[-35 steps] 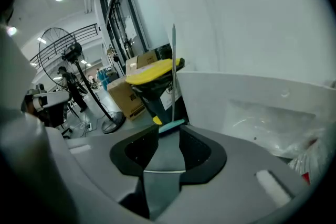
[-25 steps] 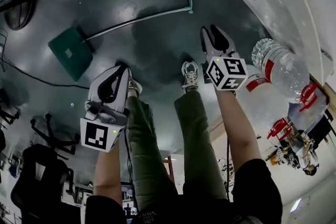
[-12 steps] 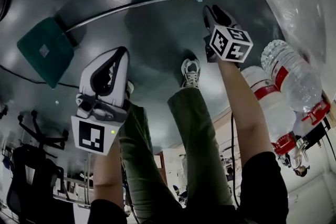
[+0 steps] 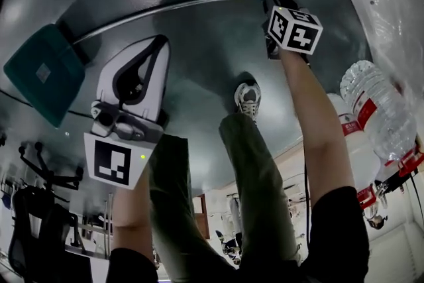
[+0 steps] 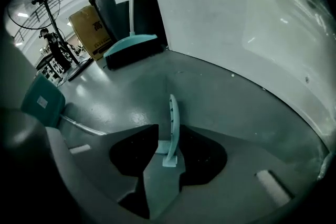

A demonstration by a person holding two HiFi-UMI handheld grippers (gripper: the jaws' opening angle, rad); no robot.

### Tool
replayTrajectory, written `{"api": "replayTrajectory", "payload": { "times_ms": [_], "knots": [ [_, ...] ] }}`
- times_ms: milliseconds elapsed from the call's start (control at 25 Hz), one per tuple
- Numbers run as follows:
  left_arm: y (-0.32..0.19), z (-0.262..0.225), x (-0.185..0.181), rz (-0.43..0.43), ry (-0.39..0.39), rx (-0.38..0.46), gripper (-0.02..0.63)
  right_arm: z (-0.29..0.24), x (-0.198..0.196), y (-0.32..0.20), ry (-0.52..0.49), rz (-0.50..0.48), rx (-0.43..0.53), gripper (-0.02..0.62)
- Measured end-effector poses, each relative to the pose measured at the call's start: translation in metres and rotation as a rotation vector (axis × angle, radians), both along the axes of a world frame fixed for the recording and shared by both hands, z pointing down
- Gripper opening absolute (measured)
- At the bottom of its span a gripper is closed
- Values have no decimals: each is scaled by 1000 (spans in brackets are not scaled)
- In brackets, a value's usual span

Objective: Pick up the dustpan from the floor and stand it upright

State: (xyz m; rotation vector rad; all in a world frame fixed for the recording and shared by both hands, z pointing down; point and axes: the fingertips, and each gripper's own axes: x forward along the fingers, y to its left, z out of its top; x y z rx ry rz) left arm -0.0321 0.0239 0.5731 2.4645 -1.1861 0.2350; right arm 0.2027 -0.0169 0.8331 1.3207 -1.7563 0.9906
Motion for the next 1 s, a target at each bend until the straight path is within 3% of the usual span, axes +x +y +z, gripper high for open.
{"api": "replayTrajectory", "payload": {
  "times_ms": [280,320,480,720,1000],
  "knots": [
    [-2,18,-6,-16,0,-5,54,33,8,-11,53,6,-67,98],
    [-2,17,-8,-18,-1,-7,54,34,8,-9,59,-2,-80,67],
    [2,7,-17,-24,-12,-13,54,24,8,-7,74,7,-93,60],
    [4,-29,-29,-26,-18,-13,54,-29,4,-15,113,3,-47,60],
    [3,-104,-32,-25,15,-12,54,-138,-6,-34,160,-12,38,60]
  ]
}}
